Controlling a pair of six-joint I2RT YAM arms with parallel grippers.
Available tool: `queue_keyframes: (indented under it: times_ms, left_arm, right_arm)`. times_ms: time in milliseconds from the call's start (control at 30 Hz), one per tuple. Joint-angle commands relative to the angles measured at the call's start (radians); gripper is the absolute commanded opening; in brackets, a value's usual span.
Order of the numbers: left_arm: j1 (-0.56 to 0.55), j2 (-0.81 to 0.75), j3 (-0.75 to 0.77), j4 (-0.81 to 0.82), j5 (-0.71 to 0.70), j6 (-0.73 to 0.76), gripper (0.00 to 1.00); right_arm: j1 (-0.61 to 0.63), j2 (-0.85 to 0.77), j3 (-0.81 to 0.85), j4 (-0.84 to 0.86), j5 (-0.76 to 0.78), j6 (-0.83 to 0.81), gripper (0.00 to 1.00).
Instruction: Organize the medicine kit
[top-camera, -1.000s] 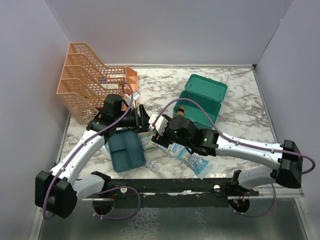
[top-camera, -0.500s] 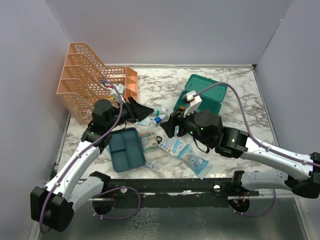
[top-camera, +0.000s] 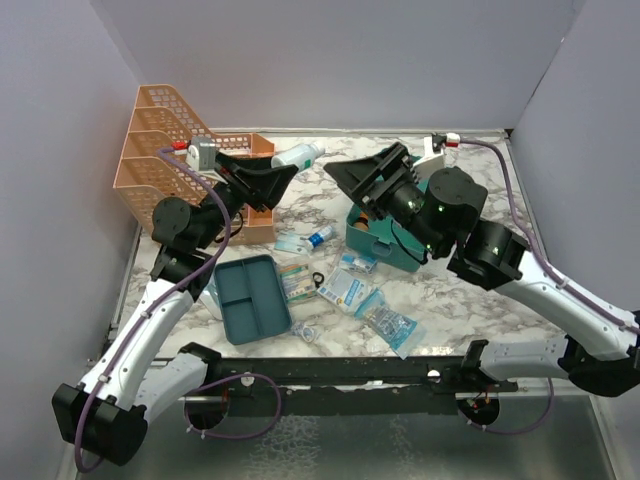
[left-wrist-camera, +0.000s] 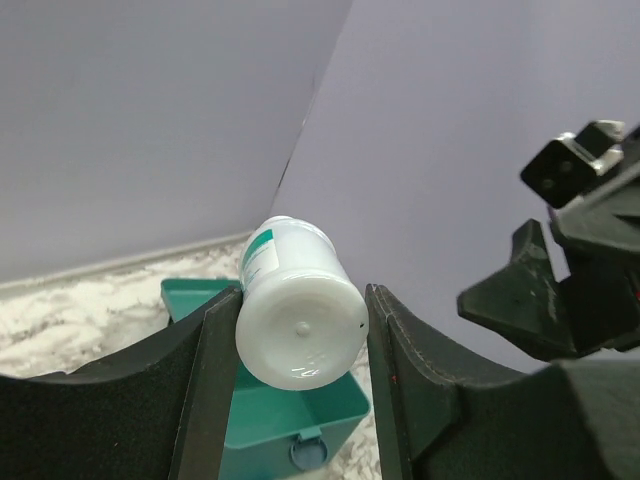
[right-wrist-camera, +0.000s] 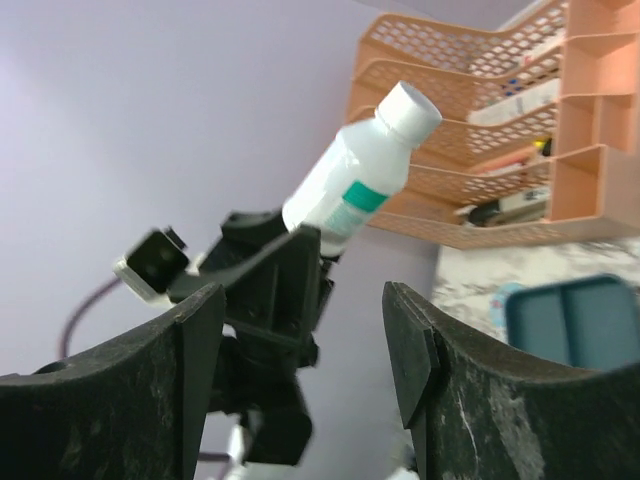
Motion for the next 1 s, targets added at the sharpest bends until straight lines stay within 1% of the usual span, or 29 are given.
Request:
queue_keyframes:
  times_ms: [0,100,200,400,567,800,867,967]
  left_arm:
    - [0.004,0.006,0.037,0.186,-0.036,-0.006,0.49]
    - [0.003,0.014,0.024,0.240,-0.053,-0.018,0.49]
    - [0.004,0.026,0.022,0.268,-0.060,-0.031,0.48]
    - [0.004,0.038,0.018,0.303,-0.060,-0.045,0.49]
    - [0.003,0.041,0.014,0.306,-0.047,-0.061,0.49]
    - [0.004,0.035,-0.009,0.323,-0.043,-0.092,0.49]
    - [0.004,0.032,-0.015,0.326,-0.043,-0.100,0.49]
    - [0.004,0.025,-0.025,0.325,-0.042,-0.106,0.49]
  right_arm:
    - [-0.100,0.090,0.069,0.106,-0.196,0.176,0.63]
    - [-0.121,0.155,0.108,0.161,-0.291,0.225,0.63]
    - [-0.122,0.210,0.163,0.152,-0.315,0.271,0.65]
    - [-0.122,0.252,0.184,0.126,-0.279,0.341,0.67]
    - [-0.128,0.247,0.144,0.181,-0.250,0.394,0.67]
    - [-0.138,0.276,0.151,0.179,-0.268,0.447,0.63]
    - [-0.141,0.289,0.151,0.183,-0.281,0.463,0.61]
    - [-0.146,0.301,0.147,0.196,-0.299,0.480,0.54]
